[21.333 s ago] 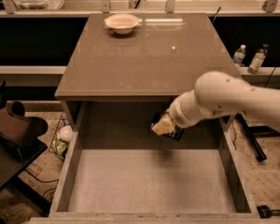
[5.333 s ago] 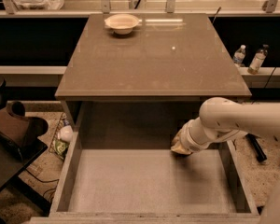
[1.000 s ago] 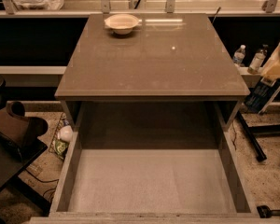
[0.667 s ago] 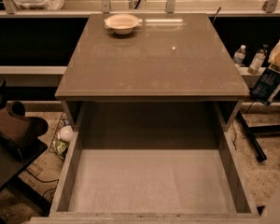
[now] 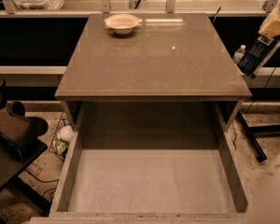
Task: Pick rxbar blueberry from top drawer and place on counter
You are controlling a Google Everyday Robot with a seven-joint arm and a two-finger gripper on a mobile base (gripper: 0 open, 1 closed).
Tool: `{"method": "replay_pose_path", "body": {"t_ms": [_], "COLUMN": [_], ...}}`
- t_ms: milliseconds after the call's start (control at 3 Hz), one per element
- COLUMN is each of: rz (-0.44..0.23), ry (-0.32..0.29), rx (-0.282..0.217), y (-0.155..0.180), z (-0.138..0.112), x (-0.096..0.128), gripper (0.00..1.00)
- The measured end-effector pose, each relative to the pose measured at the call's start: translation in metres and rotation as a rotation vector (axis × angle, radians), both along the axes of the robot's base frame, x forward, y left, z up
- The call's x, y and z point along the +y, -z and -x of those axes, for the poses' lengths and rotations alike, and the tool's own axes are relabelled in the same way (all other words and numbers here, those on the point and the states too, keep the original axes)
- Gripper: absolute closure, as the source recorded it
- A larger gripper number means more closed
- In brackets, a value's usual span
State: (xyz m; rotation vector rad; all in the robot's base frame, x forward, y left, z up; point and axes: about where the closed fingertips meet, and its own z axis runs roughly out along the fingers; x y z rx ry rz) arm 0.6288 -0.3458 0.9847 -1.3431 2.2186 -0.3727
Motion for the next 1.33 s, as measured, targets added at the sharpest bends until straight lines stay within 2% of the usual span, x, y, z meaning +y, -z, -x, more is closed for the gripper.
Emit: {"method": "replay_pose_path", "body": {"t_ms": [333,667,1000,1333], "rz": [-0.088,-0.156,-0.250,-0.354], "ry": [-0.123,-0.235,-0.366,-0.452], "rx": [-0.104,-0.163,-0.189,-0.212], "y": [-0.027,-0.039,-0.037,-0.028], "z": [-0.040,-0.068,-0.095,-0.114], "x": [0.052,0.097,0.154,0.192], "gripper": [1.00,1.00,1.00,1.00]}}
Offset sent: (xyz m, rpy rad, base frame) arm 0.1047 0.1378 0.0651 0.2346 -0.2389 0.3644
